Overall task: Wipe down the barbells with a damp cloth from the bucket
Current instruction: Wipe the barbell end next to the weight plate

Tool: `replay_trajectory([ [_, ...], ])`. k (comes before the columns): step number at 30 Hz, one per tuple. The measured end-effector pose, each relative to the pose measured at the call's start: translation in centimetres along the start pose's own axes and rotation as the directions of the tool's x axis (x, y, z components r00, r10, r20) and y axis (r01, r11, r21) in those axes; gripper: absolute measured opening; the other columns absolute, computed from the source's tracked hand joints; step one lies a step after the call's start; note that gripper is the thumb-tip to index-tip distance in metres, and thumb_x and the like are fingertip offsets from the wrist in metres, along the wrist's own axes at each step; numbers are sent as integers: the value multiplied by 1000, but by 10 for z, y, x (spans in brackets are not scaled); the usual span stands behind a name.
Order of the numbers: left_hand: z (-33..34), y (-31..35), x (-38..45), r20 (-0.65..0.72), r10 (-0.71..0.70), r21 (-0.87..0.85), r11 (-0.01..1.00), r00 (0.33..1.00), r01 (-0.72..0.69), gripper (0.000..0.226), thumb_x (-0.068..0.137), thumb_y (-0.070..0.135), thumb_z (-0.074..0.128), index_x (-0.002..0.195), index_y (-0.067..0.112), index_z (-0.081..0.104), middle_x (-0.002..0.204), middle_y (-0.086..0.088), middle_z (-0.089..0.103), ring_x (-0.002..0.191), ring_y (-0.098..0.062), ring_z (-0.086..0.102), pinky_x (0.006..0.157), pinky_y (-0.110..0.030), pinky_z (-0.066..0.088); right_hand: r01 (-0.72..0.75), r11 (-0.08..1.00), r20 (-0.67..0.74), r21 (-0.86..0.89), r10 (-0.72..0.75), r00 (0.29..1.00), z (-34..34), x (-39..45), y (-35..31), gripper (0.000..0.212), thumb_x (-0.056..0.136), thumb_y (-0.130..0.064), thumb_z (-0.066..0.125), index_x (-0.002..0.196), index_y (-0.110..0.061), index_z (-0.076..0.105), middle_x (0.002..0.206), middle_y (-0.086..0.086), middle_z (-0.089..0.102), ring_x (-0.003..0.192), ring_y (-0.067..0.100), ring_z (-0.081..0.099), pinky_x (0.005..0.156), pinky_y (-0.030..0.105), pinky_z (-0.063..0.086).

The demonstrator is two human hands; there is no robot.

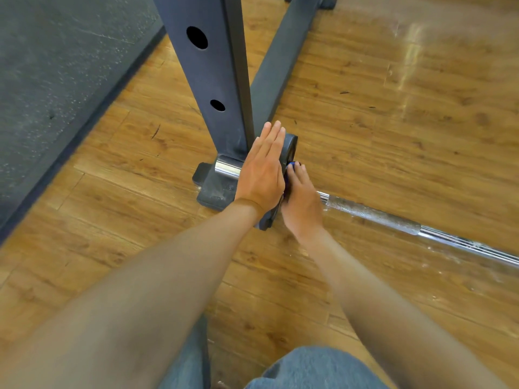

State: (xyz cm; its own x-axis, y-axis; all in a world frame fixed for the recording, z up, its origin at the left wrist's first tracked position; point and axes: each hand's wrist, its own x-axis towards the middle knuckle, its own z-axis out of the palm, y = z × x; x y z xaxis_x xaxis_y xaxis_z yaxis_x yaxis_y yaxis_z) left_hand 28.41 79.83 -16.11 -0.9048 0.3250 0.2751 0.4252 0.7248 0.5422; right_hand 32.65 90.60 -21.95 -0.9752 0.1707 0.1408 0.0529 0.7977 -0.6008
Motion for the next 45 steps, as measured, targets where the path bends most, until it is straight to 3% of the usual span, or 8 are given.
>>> replay_trajectory([
  [12,4,-1,3,23,-5,61,998,1000,3,68,93,16,14,157,-2,28,167,-13,26,157,-24,13,128,-41,15,-3,1000,0,-11,3,1000,-1,17,2,47,93,2,63,139,1,55,141,17,58,134,33,52,108,40,45],
  [23,3,1,14,34,-25,4,1000,999,25,70,92,21,12,155,-2,33,165,-13,31,156,-25,17,129,-37,12,-36,999,-104,32,39,994,9,8,2,52,91,9,62,142,6,50,146,23,52,138,37,47,111,35,43],
  [27,0,2,10,35,-36,4,999,999,36,71,93,24,12,156,0,33,165,-11,31,157,-23,17,128,-41,16,112,992,-75,-53,-116,990,14,-31,-1,68,88,9,66,151,-1,43,159,14,37,151,28,28,117,42,39],
  [32,4,-1,5,15,10,-29,1000,1000,-9,65,94,15,16,154,0,36,163,-12,35,156,-23,20,128,-39,16,-155,984,-83,87,163,983,9,11,-12,49,95,2,63,142,2,53,151,19,49,145,32,39,116,45,39],
  [35,1,0,-3,3,14,-40,999,1000,-14,63,95,14,20,154,1,37,163,-10,35,156,-21,20,128,-38,16,-4,999,-111,39,8,994,14,-27,-12,59,90,7,66,146,1,49,154,18,44,147,32,36,115,43,41],
  [38,0,2,-17,-15,21,-103,994,1000,-23,62,94,10,22,153,1,40,160,-9,40,155,-22,23,128,-37,18,0,1000,-69,16,1,998,1,-17,-10,37,89,3,66,125,0,65,134,17,64,130,31,55,100,31,49],
  [41,0,0,-32,-27,36,-159,986,999,-40,56,97,1,30,152,0,41,159,-11,41,154,-26,24,126,-44,24,-121,992,-81,35,123,989,-8,11,-19,13,95,-7,53,88,-13,62,90,6,65,89,34,63,65,30,31],
  [45,-3,-5,-67,-52,56,-187,980,997,-65,51,102,-5,34,152,-3,39,160,-13,39,155,-27,22,123,-48,30,-81,997,-17,14,81,997,-1,-42,-28,44,96,-8,59,139,0,55,146,18,53,139,30,45,104,26,40],
])
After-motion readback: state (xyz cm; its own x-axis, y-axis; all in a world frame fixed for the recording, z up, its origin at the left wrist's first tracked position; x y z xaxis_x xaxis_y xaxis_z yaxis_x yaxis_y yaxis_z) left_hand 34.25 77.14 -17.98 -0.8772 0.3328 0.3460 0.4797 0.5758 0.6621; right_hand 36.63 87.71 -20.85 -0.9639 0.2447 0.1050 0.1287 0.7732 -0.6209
